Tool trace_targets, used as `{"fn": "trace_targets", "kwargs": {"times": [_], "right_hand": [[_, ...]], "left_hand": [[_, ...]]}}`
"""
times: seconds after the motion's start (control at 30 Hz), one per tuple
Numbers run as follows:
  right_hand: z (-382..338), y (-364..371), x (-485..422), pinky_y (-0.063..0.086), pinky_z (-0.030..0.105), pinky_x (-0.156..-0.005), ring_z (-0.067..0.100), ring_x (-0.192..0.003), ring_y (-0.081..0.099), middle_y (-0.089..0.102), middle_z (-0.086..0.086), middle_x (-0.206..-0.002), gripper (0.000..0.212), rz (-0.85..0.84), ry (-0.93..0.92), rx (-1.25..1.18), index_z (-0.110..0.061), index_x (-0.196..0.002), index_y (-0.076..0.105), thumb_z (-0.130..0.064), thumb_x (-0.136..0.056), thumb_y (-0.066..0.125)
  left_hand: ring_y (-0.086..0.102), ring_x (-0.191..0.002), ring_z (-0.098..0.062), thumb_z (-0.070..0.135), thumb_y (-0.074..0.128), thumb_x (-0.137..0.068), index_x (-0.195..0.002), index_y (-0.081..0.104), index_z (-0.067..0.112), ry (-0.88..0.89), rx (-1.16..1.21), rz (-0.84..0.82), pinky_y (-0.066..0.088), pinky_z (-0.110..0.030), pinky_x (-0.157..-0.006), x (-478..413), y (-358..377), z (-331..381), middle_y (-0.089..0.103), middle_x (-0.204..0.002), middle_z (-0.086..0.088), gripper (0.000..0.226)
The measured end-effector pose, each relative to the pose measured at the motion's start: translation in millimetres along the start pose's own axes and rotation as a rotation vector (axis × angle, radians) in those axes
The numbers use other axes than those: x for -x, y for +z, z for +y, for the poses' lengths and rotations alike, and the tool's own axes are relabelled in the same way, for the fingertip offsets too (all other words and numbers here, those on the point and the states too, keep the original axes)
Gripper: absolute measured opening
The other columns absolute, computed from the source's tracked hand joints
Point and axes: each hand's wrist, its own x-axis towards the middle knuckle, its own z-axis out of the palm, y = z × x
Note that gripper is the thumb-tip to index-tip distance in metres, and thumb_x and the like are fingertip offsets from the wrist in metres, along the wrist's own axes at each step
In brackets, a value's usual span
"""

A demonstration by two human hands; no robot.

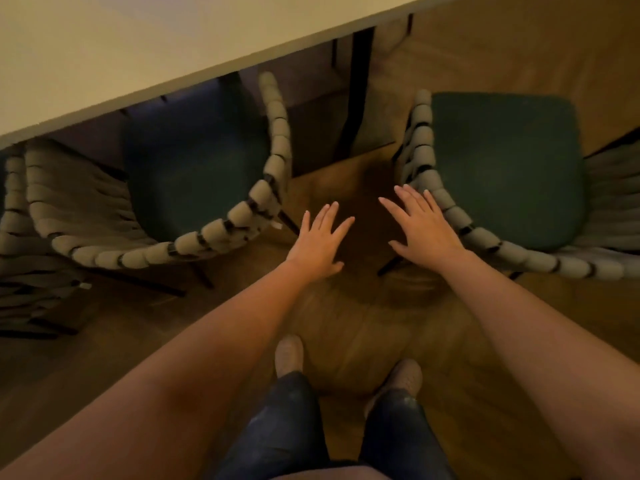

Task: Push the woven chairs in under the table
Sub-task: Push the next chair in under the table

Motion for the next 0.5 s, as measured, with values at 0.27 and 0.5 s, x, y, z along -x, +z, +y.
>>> {"fn": "trace_targets", "kwargs": {"times": [0.27, 0.5], "right_hand": [[182, 17, 122, 0.003, 0.044, -0.121, 0.025, -0.150, 0.006, 0.012, 0.010, -0.161, 0.098, -0.112, 0.124, 0.020, -0.025, -0.155, 0.015, -0.047, -0.079, 0.072], [306, 24, 166, 0.004, 0.047, -0.121, 0.025, -0.150, 0.007, 0.016, 0.007, -0.160, 0.106, -0.407, 0.253, 0.108, -0.026, -0.156, 0.006, -0.043, -0.078, 0.075]], "left_hand": [[-0.009, -0.149, -0.030, 0.043, 0.064, -0.088, -0.156, 0.002, 0.024, 0.142, -0.034, -0.006, -0.003, -0.052, -0.117, -72, -16, 182, -0.009, -0.162, -0.014, 0.094], [-0.005, -0.150, -0.031, 0.048, 0.062, -0.088, -0.156, 0.010, 0.023, 0.246, -0.139, -0.112, 0.000, -0.060, -0.118, -129, -20, 268, 0.004, -0.162, -0.012, 0.090]]}}
